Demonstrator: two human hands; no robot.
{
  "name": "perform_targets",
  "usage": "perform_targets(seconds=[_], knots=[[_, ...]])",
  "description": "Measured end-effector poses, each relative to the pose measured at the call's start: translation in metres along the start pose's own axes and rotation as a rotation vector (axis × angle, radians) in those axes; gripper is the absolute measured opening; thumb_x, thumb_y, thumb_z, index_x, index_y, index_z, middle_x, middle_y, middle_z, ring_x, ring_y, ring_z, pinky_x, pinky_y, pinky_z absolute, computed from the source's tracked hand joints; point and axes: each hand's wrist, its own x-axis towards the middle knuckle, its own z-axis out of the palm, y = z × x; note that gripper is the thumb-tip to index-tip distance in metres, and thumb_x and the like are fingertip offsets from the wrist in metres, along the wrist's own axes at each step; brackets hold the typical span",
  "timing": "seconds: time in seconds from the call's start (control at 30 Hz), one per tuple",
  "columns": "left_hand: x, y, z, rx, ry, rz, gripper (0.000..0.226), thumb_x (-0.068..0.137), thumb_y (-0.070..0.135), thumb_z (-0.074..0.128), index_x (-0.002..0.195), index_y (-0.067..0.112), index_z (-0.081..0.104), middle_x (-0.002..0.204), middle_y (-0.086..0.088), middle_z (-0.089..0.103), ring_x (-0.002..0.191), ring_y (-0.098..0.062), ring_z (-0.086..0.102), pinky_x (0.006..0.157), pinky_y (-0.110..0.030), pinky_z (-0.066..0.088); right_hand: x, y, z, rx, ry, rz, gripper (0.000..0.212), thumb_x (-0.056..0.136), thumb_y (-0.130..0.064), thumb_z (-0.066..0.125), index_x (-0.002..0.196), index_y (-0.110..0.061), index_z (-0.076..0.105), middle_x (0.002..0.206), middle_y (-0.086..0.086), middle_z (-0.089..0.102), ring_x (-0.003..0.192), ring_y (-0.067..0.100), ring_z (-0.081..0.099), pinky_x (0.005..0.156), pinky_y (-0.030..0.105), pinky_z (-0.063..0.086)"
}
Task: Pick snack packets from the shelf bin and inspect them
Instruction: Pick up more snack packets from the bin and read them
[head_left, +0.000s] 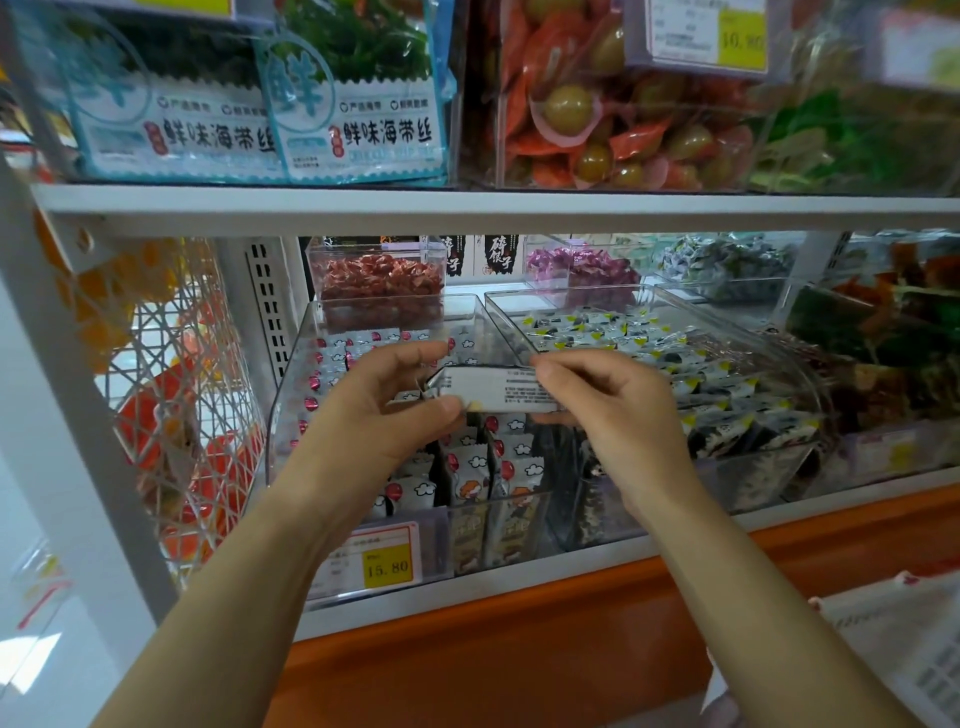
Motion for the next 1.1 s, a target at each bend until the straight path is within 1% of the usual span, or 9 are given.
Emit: perform_targets(seconds=[0.17, 0.3, 0.47, 0.6, 0.73, 0.87, 0.97, 1.03, 1.1], knots=[[-0.001, 0.003, 0.002, 0.093, -0.019, 0.059, 0.046, 0.078, 0.003, 0.067, 0.114, 0.031, 0.062, 0.108, 0.005, 0.057, 0.086, -0.015, 0.068, 0.073, -0.012, 0.051, 0.002, -0.003, -0.003, -0.014, 0.048, 0.016, 0.016, 0.082, -0.021, 0.068, 0.068, -0.028, 0.073, 0.072, 0.002, 0.069, 0.071, 0.017, 0.065, 0.070, 0.046, 0.057], [-0.003, 0.005, 0.005, 0.214, -0.045, 0.059, 0.044, 0.080, 0.006, 0.068, 0.111, 0.036, 0.062, 0.109, 0.005, 0.060, 0.094, -0.017, 0.064, 0.080, -0.020, 0.054, 0.003, -0.002, -0.004, -0.078, 0.073, -0.016, 0.020, 0.086, -0.020, 0.065, 0.066, -0.019, 0.070, 0.070, 0.013, 0.066, 0.072, 0.030, 0.063, 0.066, 0.051, 0.052], [-0.004, 0.007, 0.009, 0.215, -0.027, -0.001, 0.020, 0.073, 0.029, 0.071, 0.093, 0.028, 0.068, 0.091, -0.005, 0.068, 0.074, -0.010, 0.063, 0.068, -0.021, 0.050, 0.001, -0.003, -0.005, -0.165, 0.006, -0.117, 0.019, 0.087, -0.018, 0.064, 0.072, -0.009, 0.072, 0.065, 0.009, 0.066, 0.063, 0.022, 0.060, 0.058, 0.034, 0.049], [-0.002, 0.008, 0.010, 0.259, 0.017, 0.018, 0.006, 0.079, 0.021, 0.069, 0.075, 0.016, 0.070, 0.075, -0.006, 0.067, 0.059, -0.006, 0.056, 0.051, -0.014, 0.044, 0.002, -0.003, -0.006, -0.188, -0.076, -0.147, 0.022, 0.087, -0.017, 0.064, 0.065, -0.016, 0.069, 0.049, -0.009, 0.055, 0.048, 0.002, 0.047, 0.050, 0.011, 0.035], [-0.001, 0.010, 0.003, 0.241, 0.001, -0.011, 0.015, 0.078, 0.020, 0.069, 0.067, 0.010, 0.072, 0.062, -0.004, 0.065, 0.053, -0.010, 0.055, 0.051, -0.018, 0.048, 0.003, -0.002, -0.010, -0.175, -0.151, -0.134, 0.020, 0.086, -0.017, 0.064, 0.071, -0.008, 0.073, 0.058, 0.011, 0.061, 0.052, 0.012, 0.050, 0.051, 0.018, 0.037], [-0.003, 0.011, -0.001, 0.324, 0.006, 0.031, 0.012, 0.078, 0.022, 0.069, 0.068, 0.018, 0.075, 0.073, -0.003, 0.071, 0.062, -0.013, 0.064, 0.054, -0.016, 0.052, 0.002, -0.003, -0.011, -0.182, -0.180, -0.126, 0.017, 0.086, -0.017, 0.064, 0.074, -0.011, 0.074, 0.061, 0.005, 0.064, 0.053, 0.003, 0.051, 0.051, 0.012, 0.038], [-0.003, 0.011, 0.000, 0.322, 0.036, 0.047, 0.016, 0.081, 0.022, 0.067, 0.067, 0.019, 0.074, 0.066, 0.000, 0.068, 0.049, -0.001, 0.057, 0.046, -0.009, 0.044, 0.002, -0.002, -0.010, -0.179, -0.159, -0.126, 0.016, 0.087, -0.018, 0.064, 0.074, -0.015, 0.073, 0.063, 0.002, 0.065, 0.056, 0.004, 0.055, 0.053, 0.015, 0.040], [-0.003, 0.010, 0.001, 0.296, 0.003, 0.029, 0.017, 0.081, 0.029, 0.064, 0.071, 0.019, 0.073, 0.060, 0.002, 0.062, 0.052, -0.004, 0.056, 0.052, -0.014, 0.050, 0.002, -0.002, -0.008, -0.182, -0.122, -0.140, 0.015, 0.087, -0.018, 0.063, 0.076, -0.016, 0.072, 0.065, -0.001, 0.066, 0.059, 0.006, 0.057, 0.056, 0.018, 0.043], [-0.004, 0.009, 0.002, 0.320, -0.073, 0.016, 0.017, 0.074, 0.039, 0.065, 0.082, 0.026, 0.071, 0.071, 0.006, 0.066, 0.062, -0.008, 0.062, 0.061, -0.020, 0.056, 0.003, -0.001, -0.007, -0.194, -0.086, -0.142, 0.016, 0.087, -0.019, 0.062, 0.075, -0.013, 0.070, 0.067, 0.002, 0.066, 0.064, 0.014, 0.060, 0.061, 0.028, 0.049]])
